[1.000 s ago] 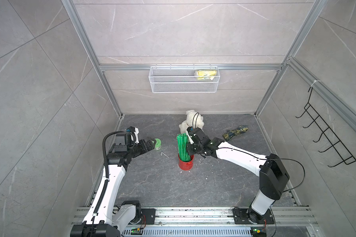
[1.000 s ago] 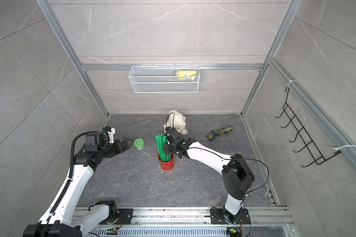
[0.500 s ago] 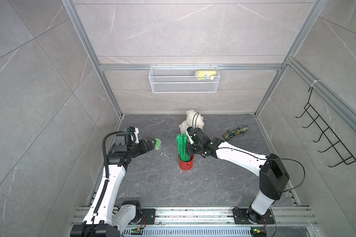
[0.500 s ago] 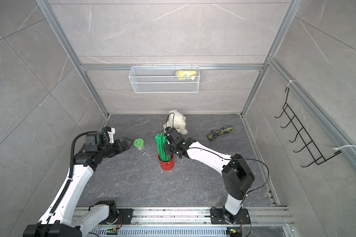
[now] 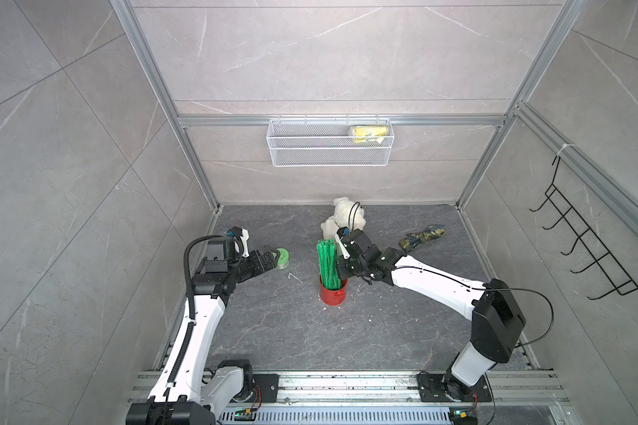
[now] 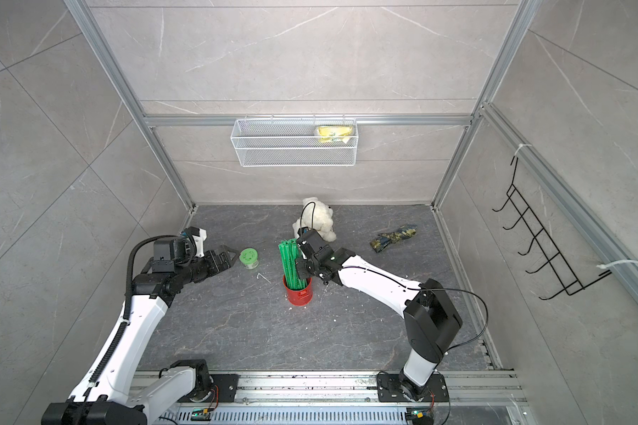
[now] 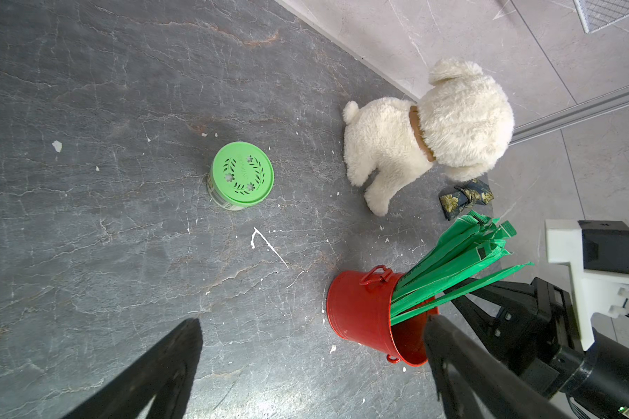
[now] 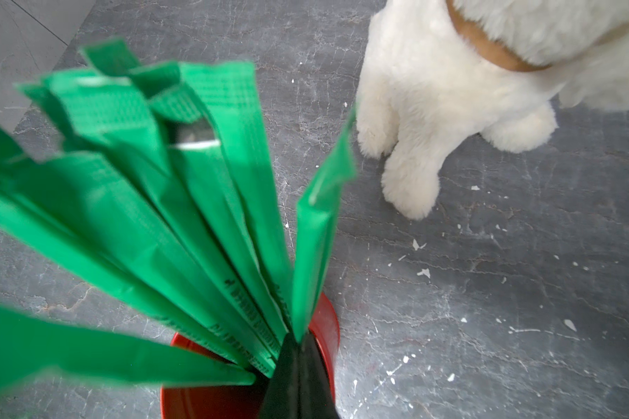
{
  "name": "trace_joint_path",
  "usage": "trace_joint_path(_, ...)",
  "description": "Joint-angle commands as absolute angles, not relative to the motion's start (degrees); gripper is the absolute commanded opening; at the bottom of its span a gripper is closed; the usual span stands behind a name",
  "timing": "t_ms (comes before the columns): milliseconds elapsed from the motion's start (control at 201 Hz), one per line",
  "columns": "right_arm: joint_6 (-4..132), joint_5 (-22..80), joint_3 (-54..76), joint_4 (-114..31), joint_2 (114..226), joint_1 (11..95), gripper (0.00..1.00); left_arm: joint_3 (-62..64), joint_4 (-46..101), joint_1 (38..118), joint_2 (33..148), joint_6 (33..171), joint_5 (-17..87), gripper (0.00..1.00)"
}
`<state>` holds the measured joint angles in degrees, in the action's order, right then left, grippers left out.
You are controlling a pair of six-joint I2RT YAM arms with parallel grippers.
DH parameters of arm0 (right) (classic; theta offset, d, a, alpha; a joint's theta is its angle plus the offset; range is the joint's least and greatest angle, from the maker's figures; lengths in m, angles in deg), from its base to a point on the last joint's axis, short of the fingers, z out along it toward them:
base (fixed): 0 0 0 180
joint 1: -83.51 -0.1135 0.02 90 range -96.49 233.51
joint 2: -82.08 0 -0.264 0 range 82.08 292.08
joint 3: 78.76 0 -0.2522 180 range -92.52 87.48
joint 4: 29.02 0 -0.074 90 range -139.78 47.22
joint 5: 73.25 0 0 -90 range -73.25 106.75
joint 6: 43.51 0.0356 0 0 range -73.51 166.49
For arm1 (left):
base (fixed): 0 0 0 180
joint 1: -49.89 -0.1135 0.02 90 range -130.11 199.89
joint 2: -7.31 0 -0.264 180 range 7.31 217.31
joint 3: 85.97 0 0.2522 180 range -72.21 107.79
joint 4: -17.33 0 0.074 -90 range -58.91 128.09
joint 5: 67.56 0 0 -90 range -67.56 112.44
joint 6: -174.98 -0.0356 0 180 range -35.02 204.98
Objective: Take the straws out of the storage container
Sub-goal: Pick up the straw from the container.
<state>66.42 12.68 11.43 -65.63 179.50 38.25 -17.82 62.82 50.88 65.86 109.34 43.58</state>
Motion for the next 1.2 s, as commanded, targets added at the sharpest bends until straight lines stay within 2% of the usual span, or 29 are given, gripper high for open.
trace_joint_path(0, 66.36, 11.81, 12.50, -66.42, 177.44, 38.42, 0.00, -16.31, 63.53, 50.94, 65.63, 107.65, 44.20, 1.00)
trace_joint_path(821, 64.53, 9.79, 6.79, -74.23, 167.84, 38.32, 0.00, -16.23, 63.78, 50.94, 65.42, 107.51, 44.31, 1.00)
trace_joint_path(1080, 63.16, 9.60, -0.35, -81.11, 164.72, 38.29, 0.00, -16.12, 63.93, 50.94, 65.38, 107.44, 44.32, 1.00)
trace_joint_path(1200, 62.31, 9.37, -7.04, -88.68, 165.07, 38.33, 0.00, -16.04, 64.14, 50.94, 65.45, 107.46, 44.13, 1.00)
